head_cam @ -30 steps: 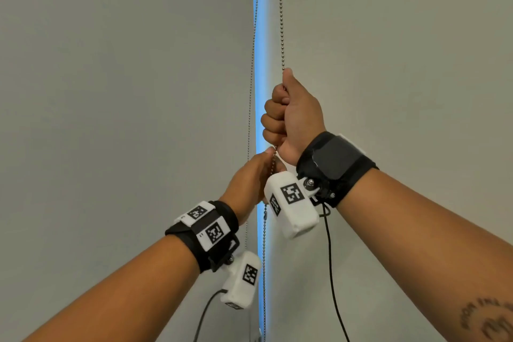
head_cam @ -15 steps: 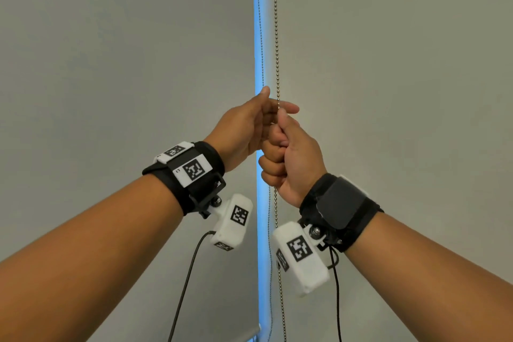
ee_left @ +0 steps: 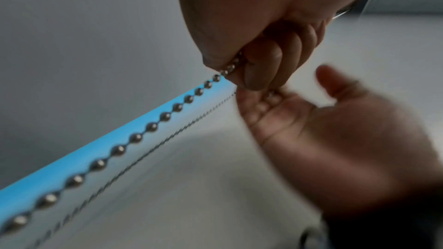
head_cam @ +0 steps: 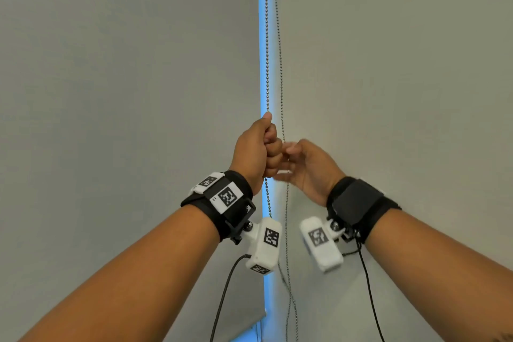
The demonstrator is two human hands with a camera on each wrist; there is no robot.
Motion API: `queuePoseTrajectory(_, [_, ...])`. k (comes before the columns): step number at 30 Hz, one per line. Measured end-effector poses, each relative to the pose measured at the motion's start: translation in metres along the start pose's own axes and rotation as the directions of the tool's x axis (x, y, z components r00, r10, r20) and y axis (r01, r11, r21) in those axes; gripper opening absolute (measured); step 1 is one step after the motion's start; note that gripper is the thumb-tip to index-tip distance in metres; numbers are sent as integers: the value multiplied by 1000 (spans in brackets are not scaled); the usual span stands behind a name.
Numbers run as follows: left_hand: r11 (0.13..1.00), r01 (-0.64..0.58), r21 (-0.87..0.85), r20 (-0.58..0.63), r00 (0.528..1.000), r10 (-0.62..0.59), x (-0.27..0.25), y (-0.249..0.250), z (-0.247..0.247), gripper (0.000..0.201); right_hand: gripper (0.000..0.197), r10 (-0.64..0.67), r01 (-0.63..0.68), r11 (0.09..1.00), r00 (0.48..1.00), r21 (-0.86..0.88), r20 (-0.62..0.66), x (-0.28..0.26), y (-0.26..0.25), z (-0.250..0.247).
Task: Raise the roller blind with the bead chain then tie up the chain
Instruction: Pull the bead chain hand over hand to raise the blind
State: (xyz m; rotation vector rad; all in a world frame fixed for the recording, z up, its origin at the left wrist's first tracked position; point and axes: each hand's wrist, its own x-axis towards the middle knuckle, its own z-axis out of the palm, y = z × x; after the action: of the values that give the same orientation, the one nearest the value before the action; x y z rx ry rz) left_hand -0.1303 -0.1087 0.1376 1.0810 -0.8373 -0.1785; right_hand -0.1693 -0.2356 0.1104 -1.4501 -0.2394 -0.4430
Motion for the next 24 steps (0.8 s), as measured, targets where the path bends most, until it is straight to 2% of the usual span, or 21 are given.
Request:
queuePoseTrajectory(3, [1000,3,31,-43,999,-1,-1,-14,0,47,40,-62,62,995,998,78,-10,19,-32,7])
queuePoseTrajectory(6, [997,41,62,-94,995,-35,0,-27,1,47,46,-45,45,995,999,95,3,36,-59,21])
queuePoseTrajectory(10, [999,31,29,-155,988,-26,7,-40,2,30,55,-12,16,991,999,133,-36,48,-68,43])
queuePoseTrajectory(13, [986,-17,163,-134,990,39,9,-46,-3,23,59,-9,21,993,995,118,-97,47,-61,50])
queuePoseTrajectory(18, [958,52,281,-75,997,-32,1,-55,-22,33,56,-20,32,997,986,69,-168,41,-40,51])
queuePoseTrajectory(21, [961,91,260,3,995,-95,5,-46,-35,26,56,-31,49,994,984,97,-174,35,-38,52])
queuePoseTrajectory(23, [961,81,265,12,996,-87,15,-34,-44,43,54,-44,59,994,987,96,-154,31,-38,51])
queuePoseTrajectory(24, [961,64,270,2,998,-67,18,-24,-45,45,53,-48,61,994,988,88,-144,28,-36,51])
